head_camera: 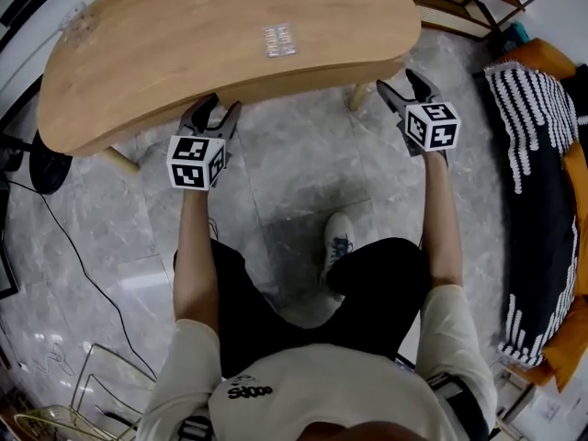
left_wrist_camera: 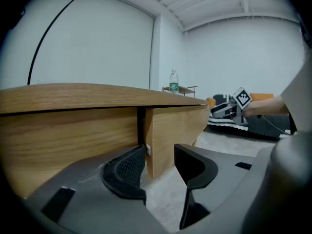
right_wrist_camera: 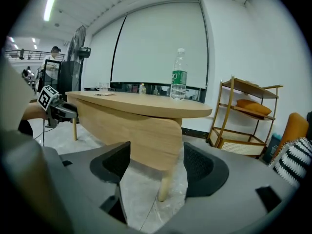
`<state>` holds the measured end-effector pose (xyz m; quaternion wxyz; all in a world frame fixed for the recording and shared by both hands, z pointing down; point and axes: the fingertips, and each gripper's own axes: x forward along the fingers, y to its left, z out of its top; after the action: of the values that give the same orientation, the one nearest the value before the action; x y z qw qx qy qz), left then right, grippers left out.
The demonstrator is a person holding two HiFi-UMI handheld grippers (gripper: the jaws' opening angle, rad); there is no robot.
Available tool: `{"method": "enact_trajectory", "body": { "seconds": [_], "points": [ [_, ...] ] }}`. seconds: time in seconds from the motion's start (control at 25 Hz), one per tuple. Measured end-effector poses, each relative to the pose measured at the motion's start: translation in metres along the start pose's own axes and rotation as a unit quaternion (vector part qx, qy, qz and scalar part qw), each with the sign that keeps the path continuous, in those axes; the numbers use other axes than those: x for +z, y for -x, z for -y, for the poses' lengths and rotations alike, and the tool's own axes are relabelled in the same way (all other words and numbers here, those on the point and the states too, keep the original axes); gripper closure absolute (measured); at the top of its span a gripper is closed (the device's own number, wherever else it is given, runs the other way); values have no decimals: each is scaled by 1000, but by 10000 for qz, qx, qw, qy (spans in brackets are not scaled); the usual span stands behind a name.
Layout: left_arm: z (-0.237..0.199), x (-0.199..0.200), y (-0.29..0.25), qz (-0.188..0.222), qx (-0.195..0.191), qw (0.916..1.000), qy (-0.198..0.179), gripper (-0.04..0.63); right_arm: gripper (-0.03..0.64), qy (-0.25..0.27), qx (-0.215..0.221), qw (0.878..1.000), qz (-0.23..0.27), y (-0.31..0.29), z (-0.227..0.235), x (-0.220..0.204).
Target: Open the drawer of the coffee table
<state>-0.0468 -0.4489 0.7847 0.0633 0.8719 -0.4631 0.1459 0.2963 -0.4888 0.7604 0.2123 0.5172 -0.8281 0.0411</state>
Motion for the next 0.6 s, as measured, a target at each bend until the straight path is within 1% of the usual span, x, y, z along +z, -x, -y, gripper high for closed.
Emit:
{"method": "enact_trajectory", "body": {
  "seconds": [0.08,0.2,0.28,0.36,0.48,0.6],
  "points": [
    [1,-1,-3,-46,-69,9999,-126,400,318,-22,69,9999,73,-9,6,1],
    [2,-8,-7,-79,-54,9998,-170,406,317,-120,124,9995,262,-18,13,4],
    [0,-9,-8,-8,30,9998,-174,443,318,-77,173,9994,273,-23,12,4],
    [-2,-8,-9,62,65,9999,-119,443,318,-18,198,9995,257,-27,10,4],
    [-2,-8,-9,-24,72,10000,-2,443,318,-98,83,9994,335,-26,9,3],
    [-2,-6,-8,-35,48,9997,244,440,319,-232,-58,9991,342,-23,9,2]
  ]
}}
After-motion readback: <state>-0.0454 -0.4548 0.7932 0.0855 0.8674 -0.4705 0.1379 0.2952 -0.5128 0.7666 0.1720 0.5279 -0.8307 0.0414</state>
